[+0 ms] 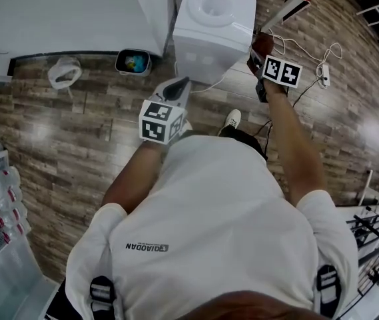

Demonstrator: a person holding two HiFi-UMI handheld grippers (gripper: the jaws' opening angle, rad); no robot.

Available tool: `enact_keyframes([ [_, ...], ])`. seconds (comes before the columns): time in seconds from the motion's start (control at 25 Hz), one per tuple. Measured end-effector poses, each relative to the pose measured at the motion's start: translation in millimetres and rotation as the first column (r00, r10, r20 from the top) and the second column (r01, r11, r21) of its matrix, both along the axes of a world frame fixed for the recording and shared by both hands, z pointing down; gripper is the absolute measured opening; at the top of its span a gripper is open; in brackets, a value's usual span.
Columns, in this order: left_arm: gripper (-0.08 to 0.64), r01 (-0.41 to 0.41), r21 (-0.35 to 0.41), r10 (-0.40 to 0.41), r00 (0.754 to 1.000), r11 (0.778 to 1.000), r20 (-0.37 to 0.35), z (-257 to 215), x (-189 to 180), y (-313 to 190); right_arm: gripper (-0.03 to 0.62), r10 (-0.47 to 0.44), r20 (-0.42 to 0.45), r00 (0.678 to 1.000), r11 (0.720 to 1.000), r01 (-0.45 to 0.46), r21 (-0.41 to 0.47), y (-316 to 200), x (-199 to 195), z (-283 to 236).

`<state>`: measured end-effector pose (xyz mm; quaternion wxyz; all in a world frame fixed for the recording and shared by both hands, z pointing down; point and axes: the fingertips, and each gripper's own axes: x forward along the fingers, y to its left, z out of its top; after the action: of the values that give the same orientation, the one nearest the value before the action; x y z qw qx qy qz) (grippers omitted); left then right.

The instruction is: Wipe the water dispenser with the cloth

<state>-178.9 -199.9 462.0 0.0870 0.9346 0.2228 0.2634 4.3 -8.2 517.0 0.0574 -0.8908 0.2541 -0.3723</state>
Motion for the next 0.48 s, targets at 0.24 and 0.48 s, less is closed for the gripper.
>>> enact_keyframes([
  [0.24, 0.001, 0.044, -0.005, -0.044, 0.999, 0.999, 0.015, 8.2, -5.4, -15.7, 0.072, -0.419, -0.169, 0.892, 0.863, 0.334, -0.378, -88.3, -32.0, -10.7],
  [0.48, 0.0, 0.108, -0.016, -0.107, 0.994, 0.994, 0.026, 16.3, -17.9, -37.6, 0.072, -0.722, -0.183, 0.668, 0.598, 0.467, -0.652, -167.4, -53.6, -4.3],
])
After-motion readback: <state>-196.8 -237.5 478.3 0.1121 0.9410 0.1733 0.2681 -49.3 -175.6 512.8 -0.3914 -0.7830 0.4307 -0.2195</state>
